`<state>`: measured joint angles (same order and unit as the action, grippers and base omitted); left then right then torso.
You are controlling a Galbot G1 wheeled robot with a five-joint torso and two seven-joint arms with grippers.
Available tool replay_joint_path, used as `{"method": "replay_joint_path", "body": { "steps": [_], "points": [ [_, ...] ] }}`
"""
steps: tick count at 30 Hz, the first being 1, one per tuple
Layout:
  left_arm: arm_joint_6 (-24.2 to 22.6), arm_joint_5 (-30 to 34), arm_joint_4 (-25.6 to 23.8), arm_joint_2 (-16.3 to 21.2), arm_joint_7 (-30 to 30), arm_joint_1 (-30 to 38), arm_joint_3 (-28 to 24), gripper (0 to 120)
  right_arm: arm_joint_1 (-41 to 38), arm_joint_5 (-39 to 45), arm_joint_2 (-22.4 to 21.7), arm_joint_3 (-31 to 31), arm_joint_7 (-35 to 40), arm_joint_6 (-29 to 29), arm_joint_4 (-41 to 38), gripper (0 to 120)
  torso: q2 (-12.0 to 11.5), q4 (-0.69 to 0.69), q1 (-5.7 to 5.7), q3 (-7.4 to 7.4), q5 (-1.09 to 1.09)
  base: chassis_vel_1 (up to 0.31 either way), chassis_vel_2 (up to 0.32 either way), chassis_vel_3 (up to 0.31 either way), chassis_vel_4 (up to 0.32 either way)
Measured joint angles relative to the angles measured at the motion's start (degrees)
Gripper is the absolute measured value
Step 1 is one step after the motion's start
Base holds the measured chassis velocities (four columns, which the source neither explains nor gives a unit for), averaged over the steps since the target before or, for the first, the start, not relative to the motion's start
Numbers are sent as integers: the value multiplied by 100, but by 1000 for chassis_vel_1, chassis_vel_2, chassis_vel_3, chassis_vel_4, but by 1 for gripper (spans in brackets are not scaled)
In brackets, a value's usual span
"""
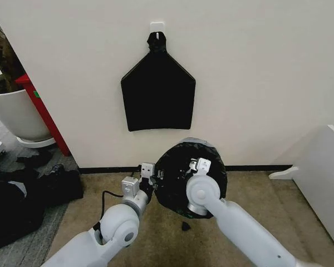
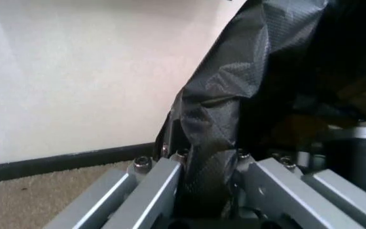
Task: Place the garbage bag over the trash bin.
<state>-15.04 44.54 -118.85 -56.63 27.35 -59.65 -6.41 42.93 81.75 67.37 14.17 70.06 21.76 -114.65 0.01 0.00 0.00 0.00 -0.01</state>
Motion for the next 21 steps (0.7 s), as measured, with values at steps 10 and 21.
{"method": "replay_joint_path", "body": {
  "steps": [10, 21],
  "points": [
    [50, -141, -108, 27, -96, -153, 45, 0, -155, -84, 270, -64, -124, 36, 834, 0, 0, 0, 0, 0, 1, 0, 0, 0, 0],
    [73, -278, -286, 5, -253, -361, 83, 0, -356, -300, 710, -130, -256, 14, 1768, 0, 0, 1, 0, 1, 1, 0, 0, 0, 0]
  ]
}}
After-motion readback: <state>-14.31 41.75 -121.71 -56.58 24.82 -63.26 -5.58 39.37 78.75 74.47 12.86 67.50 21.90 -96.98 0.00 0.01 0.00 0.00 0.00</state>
